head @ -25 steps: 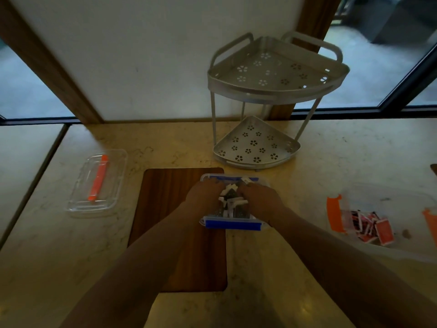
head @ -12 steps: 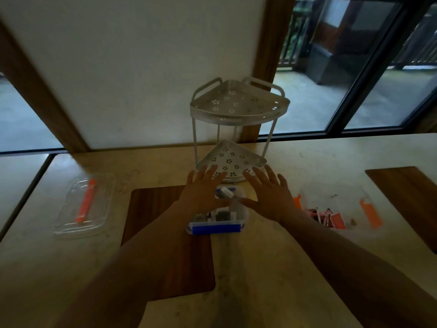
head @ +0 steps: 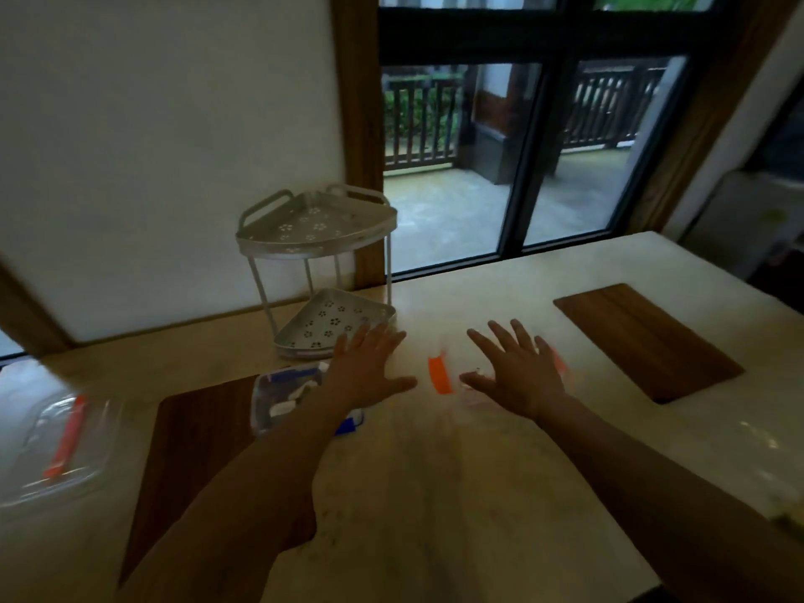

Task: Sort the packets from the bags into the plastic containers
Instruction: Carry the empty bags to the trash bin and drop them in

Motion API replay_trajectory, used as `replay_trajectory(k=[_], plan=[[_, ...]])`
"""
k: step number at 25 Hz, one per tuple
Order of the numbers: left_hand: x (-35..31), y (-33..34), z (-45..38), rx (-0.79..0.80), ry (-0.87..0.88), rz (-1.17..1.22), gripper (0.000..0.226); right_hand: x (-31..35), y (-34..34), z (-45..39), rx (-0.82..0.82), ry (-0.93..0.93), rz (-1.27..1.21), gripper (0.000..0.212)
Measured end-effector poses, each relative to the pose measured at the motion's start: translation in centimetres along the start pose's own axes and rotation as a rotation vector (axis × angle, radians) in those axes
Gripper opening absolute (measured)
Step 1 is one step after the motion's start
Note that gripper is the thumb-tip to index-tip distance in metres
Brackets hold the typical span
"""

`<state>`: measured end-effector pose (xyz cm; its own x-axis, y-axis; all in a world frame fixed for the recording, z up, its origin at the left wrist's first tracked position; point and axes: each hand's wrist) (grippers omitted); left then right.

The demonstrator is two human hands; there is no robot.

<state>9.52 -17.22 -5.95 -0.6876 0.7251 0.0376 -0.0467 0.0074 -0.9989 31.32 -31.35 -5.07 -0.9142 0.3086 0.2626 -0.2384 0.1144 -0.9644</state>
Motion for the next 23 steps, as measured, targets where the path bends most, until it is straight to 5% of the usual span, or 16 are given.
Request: replay_trajectory(k=[13, 23], plan=[[-30.0, -1.0, -4.4, 0.009, 0.382, -0.059, 0.082, -25.9, -8.0, 21.8, -0.064, 0.502, 0.001, 0.073], [-42.2, 0.9, -8.5, 0.075, 0.518, -0.02, 0.082, -35.3, -8.4, 29.5, -0.069, 0.747, -0.079, 0.07]])
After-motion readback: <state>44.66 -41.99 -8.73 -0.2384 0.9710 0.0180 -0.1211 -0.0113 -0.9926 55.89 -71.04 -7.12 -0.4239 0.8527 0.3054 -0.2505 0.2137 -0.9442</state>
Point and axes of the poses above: each hand's wrist, its own z-axis away from the middle knuckle, its own y-axis out of the palm, x = y × z, and after that the axes turned 14 degrees about -z, right-handed
